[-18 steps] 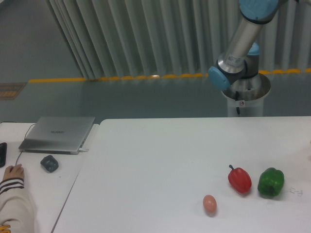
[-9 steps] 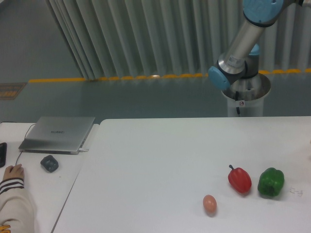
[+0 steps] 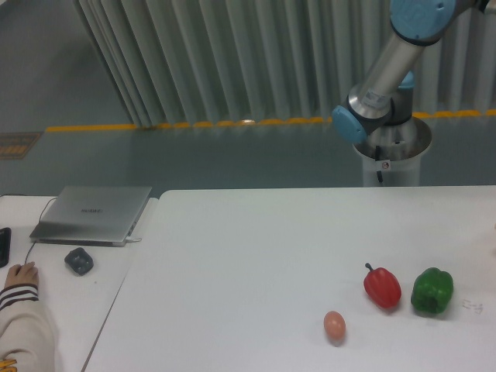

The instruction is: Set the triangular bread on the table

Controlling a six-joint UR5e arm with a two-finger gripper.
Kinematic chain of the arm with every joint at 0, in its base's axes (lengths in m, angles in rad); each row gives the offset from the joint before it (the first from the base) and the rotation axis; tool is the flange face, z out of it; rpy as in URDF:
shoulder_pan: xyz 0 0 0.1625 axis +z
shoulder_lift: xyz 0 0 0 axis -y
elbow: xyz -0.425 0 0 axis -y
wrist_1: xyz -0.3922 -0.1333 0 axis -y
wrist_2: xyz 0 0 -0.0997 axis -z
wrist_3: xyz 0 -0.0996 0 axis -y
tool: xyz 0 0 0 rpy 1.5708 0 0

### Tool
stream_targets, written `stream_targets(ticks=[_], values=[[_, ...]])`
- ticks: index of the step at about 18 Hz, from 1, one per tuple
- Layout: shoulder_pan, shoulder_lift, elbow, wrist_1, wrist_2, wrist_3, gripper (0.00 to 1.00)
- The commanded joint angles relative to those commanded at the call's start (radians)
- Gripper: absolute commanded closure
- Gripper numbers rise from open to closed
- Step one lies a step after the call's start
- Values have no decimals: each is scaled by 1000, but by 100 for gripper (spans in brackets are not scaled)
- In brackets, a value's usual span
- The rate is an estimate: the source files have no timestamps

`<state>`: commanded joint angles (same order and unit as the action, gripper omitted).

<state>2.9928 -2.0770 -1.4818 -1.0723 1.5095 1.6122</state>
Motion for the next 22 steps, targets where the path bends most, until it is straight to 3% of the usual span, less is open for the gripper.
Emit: stream_targets(ticks=[2,4,8,15,17,22], values=[[0,0,5,0,0,3,78],[2,6,6,0,0,6,97],[2,43,6,-11,3,12,98],[-21,139,-5,-126,-3,14,98],[-49,170,-6,-155,-14,3,98],[-170,207,-25,-160,-14,-90,97]])
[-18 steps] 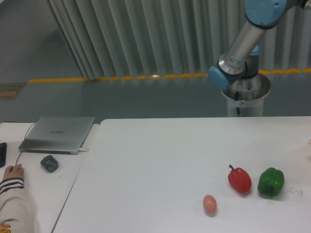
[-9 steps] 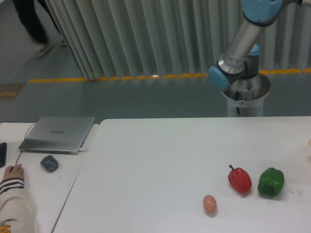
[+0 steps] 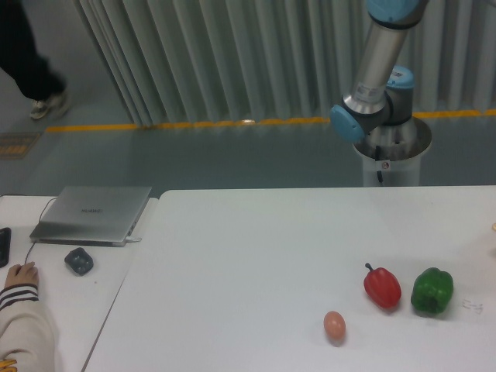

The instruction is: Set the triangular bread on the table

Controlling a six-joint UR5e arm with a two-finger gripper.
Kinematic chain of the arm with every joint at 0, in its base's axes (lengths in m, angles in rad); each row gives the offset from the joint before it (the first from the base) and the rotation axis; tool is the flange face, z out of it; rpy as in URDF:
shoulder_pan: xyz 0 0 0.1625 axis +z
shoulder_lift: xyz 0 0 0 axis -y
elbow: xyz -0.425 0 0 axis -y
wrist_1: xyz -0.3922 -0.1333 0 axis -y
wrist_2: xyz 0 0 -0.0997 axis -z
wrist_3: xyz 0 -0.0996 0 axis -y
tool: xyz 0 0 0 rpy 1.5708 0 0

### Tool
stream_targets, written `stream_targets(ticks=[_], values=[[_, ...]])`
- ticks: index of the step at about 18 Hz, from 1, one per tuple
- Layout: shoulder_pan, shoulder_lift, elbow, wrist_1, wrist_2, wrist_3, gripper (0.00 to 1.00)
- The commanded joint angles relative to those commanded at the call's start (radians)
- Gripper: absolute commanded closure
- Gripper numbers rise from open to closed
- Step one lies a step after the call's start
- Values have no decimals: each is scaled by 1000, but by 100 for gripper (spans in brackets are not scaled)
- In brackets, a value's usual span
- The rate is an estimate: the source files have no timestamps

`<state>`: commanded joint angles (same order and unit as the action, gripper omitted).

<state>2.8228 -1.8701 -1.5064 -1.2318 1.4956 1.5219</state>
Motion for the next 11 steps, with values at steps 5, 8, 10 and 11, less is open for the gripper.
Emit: stream_targets(ticks=[5,8,10,11], values=[[-130,31,-29,3,-8,-138,96],[-201,58,-67,2,-8,-212,96],[-244,78,-92,2,-8,-256,96],[-258,97,-106,0,-6,-279,96]])
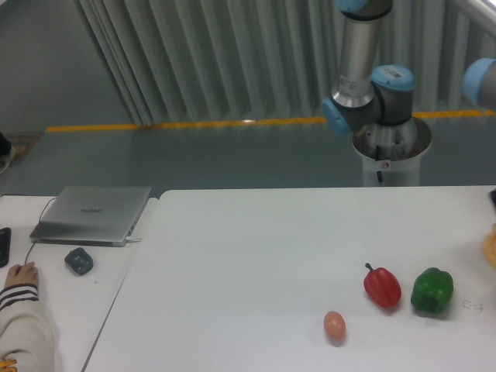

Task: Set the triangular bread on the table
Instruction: 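Carry the triangular bread in the gripper down beside the green pepper, then open the gripper to release the bread onto the table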

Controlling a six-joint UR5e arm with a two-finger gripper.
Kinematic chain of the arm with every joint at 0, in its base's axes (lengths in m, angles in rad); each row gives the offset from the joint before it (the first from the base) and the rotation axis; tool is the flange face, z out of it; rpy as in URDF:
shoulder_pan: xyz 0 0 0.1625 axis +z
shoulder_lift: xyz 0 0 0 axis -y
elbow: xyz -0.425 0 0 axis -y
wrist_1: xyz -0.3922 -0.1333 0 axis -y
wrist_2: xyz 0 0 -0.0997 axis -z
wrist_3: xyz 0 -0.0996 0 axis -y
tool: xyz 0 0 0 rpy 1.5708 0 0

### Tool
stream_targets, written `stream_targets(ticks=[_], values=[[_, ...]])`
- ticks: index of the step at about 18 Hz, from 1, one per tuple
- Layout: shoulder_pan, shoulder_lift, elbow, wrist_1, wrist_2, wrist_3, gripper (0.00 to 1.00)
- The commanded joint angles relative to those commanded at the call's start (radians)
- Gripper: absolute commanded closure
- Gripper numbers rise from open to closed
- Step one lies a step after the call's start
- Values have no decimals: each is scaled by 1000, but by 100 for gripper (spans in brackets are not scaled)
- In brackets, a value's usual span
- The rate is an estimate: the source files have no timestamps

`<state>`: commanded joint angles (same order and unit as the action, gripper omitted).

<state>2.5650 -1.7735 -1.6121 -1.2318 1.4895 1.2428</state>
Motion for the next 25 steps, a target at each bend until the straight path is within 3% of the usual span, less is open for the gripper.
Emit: stream_targets(ticks=[4,8,10,12,13,20,25], values=[[-22,69,-69,-5,2,-8,92],[-42,126,-112,-57,12,-6,83],[-42,141,-121,-63,12,-8,65],[-40,143,-123,-64,14,-6,29],[-42,144,-124,-64,15,-6,0],[-14,135,-103,-55,80,-3,0],[67,31,10,-55,132,18,0]])
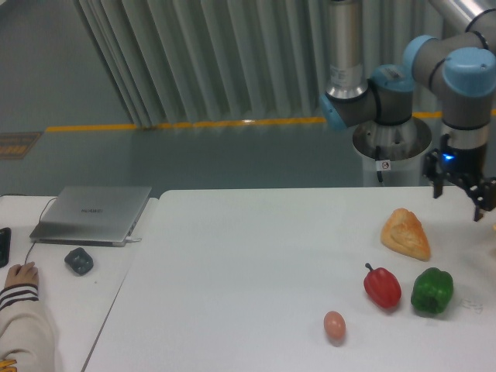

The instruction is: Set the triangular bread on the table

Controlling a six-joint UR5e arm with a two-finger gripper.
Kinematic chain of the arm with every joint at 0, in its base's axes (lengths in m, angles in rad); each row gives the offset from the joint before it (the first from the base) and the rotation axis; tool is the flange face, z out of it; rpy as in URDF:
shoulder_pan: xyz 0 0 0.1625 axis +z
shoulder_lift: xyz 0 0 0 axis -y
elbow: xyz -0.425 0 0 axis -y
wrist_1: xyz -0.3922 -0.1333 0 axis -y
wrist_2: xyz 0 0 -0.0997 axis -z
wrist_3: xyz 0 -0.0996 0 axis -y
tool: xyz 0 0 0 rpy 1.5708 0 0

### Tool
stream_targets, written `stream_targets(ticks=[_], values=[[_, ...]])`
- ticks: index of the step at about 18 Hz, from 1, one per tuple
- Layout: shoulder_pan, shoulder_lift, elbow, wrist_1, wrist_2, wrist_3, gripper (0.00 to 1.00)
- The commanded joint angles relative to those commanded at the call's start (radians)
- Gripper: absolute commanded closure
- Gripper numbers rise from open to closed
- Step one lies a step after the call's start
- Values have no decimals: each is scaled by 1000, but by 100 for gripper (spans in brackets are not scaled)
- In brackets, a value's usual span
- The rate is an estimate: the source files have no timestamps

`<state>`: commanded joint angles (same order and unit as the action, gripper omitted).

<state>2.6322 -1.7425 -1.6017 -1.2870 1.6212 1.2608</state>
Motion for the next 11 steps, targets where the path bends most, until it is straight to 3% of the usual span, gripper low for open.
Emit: stream_targets(ticks=[4,8,11], values=[[26,-49,72,3,8,200,0],[57,-81,98,5,-6,395,0],[88,-127,135,-6,-69,540,0]])
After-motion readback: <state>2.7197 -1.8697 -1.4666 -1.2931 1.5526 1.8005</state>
